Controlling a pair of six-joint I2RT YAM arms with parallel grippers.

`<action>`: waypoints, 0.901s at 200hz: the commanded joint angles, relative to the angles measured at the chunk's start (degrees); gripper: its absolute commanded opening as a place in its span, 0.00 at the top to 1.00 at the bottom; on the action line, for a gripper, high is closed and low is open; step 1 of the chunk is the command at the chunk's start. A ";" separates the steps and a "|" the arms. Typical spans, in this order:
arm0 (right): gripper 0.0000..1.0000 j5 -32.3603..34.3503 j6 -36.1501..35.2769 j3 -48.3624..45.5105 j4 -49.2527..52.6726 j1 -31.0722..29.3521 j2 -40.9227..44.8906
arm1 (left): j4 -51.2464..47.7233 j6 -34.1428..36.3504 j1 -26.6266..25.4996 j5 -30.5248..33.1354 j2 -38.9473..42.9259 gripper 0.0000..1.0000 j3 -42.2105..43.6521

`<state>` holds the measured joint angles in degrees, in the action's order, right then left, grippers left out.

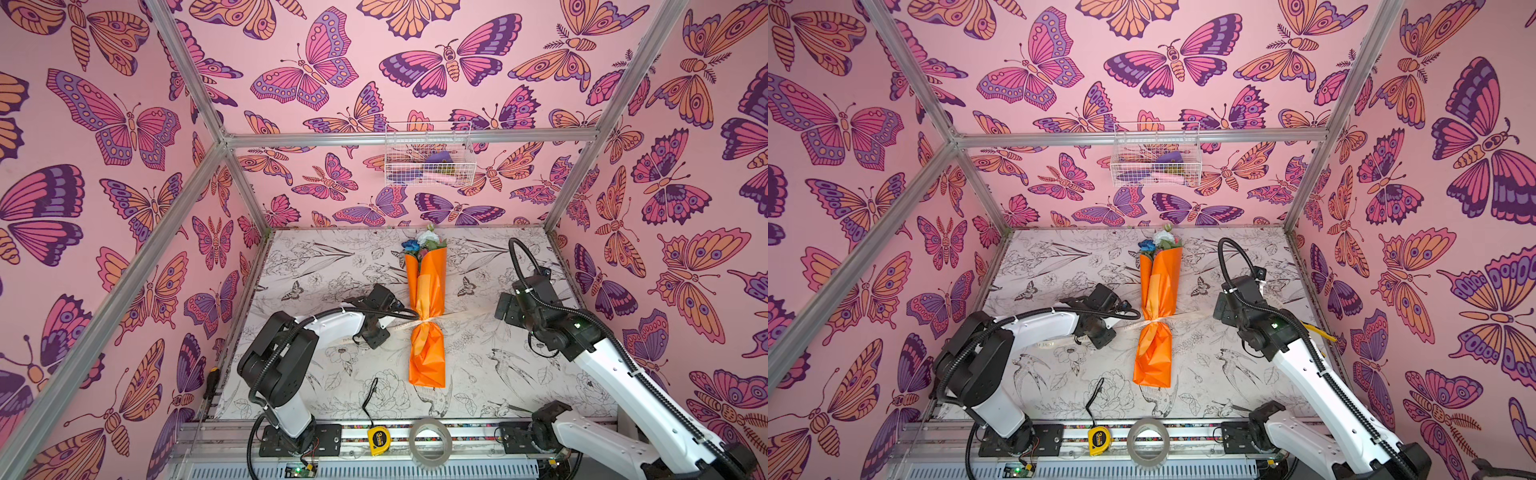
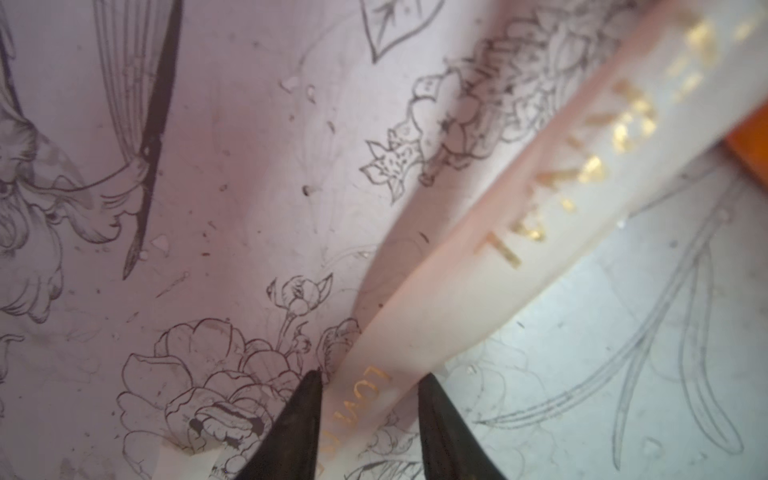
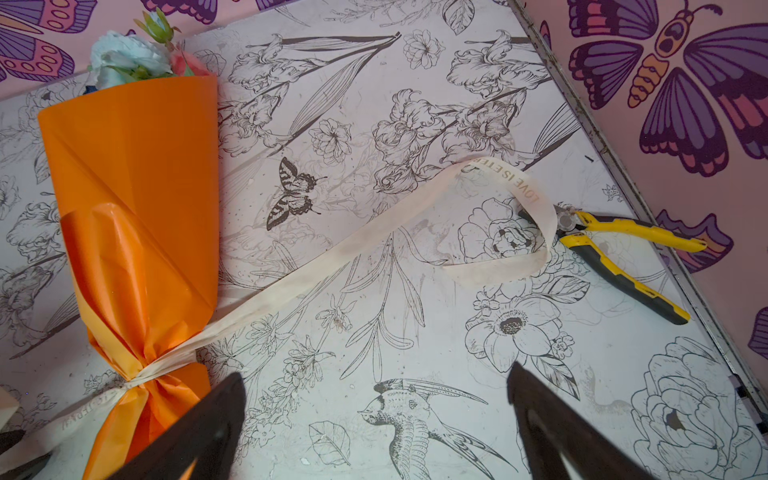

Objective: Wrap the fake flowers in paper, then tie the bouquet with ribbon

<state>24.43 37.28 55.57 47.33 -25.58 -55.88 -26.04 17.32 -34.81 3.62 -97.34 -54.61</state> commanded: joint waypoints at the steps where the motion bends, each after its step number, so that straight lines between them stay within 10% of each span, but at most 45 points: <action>1: 0.01 0.46 0.53 0.06 -0.50 0.27 -0.53 | -2.69 0.08 0.46 -1.60 -2.17 0.65 -0.44; 58: 0.01 -0.90 0.08 0.24 -1.65 0.21 -0.82 | -0.77 0.02 0.39 -4.53 -2.28 1.00 -1.20; 140: 0.01 -3.41 -0.28 -0.02 -3.37 0.27 -2.00 | 4.22 -1.43 0.04 -5.76 6.96 1.00 1.79; 160: 0.01 -3.60 -0.29 -0.28 -3.56 0.33 -1.87 | 4.61 0.60 0.24 -6.19 8.58 0.48 3.18; 180: 0.01 -3.79 -0.19 -0.46 -3.89 0.31 -1.92 | 4.33 1.09 0.22 -6.61 7.82 0.42 2.70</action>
<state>21.15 37.23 55.53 44.16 -25.58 -57.71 -22.15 16.73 -34.52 -1.41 -89.01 -52.84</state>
